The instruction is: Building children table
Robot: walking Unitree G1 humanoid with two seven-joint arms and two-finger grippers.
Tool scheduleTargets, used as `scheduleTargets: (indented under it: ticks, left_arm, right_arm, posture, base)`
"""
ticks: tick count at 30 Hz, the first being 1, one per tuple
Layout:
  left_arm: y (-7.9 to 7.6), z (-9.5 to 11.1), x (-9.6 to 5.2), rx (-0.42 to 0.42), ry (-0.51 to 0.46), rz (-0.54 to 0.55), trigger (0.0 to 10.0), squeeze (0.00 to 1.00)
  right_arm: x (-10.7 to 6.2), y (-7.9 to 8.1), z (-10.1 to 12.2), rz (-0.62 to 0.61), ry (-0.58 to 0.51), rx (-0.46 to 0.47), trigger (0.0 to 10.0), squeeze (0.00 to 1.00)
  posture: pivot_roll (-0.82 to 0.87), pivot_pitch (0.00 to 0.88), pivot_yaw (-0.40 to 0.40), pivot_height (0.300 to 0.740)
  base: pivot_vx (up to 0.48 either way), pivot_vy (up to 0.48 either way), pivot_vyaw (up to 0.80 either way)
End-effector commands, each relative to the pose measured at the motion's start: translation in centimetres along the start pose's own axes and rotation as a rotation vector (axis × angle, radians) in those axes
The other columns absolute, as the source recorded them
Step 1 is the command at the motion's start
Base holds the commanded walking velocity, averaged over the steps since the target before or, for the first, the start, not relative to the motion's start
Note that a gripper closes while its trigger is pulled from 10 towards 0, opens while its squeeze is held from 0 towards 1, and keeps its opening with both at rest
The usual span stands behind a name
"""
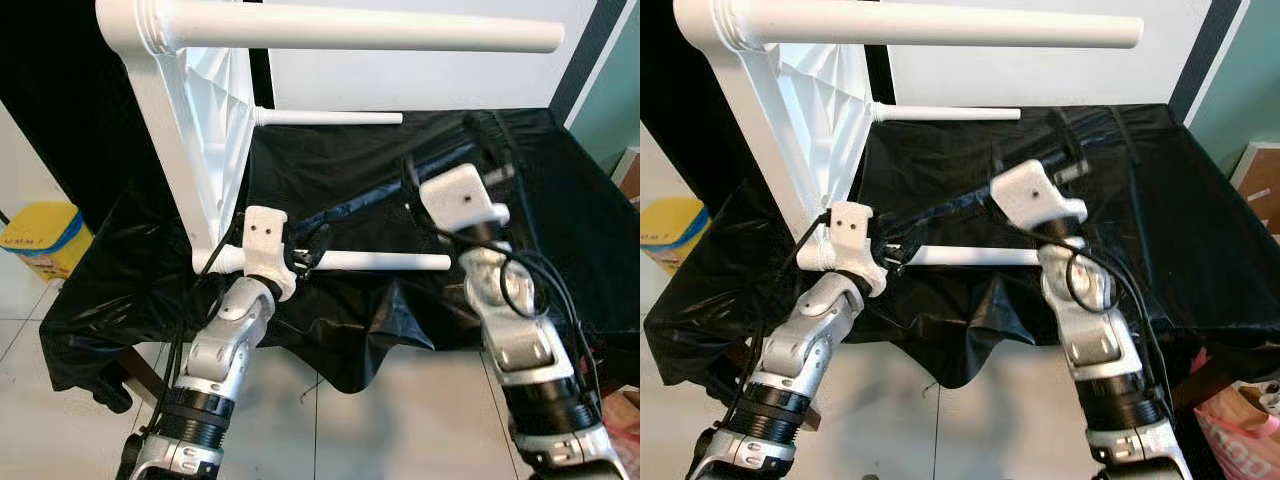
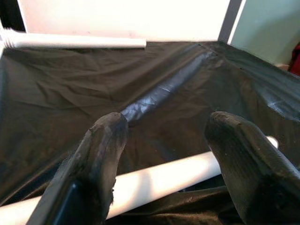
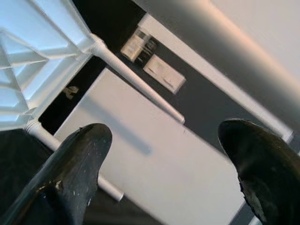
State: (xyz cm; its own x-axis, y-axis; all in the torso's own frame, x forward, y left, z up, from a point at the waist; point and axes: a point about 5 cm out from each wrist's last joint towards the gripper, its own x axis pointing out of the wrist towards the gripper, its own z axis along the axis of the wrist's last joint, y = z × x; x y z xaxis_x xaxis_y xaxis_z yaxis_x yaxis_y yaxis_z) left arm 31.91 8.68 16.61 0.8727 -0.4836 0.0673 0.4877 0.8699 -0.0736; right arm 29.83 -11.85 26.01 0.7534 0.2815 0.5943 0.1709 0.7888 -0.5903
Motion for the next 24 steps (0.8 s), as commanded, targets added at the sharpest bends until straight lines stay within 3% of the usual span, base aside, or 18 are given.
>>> scheduleTargets:
  ticks: [1,3,6,24]
  left_arm:
    - [-0.7,-0.4,0.3,0.017,0.037,-0.108,10.0,0.0]
    - [-0.9,-0.5,0.9,0.019,0.048,-0.102,10.0,0.0]
    - [-1.0,-0.3,1.2,0.019,0.047,-0.106,10.0,0.0]
    - [-1.4,-0.3,2.3,0.006,0.034,-0.108,10.0,0.0]
  right_arm:
    - [0.8,-0.2,0.8,0.023,-0.047,-0.048,10.0,0.0]
    - [2.3,-0.6,1.6,0.037,-0.099,-0.121,10.0,0.0]
    - [3.0,-0.8,2.1,0.035,-0.123,-0.168,10.0,0.0]
    - [5.8,-0.8,3.2,0.04,-0.2,-0.255,10.0,0.0]
  posture:
    - [-0.14,0.06,0.021,0.74]
    - [-0.14,0.061,0.019,0.74]
    - [-0.14,0.062,0.019,0.74]
    - [-0.17,0.049,0.003,0.74]
  base:
    - [0.0,0.0,0.0]
    - [0.0,0.0,0.0]
    - [0.0,0.0,0.0]
    - [0.0,0.0,0.0]
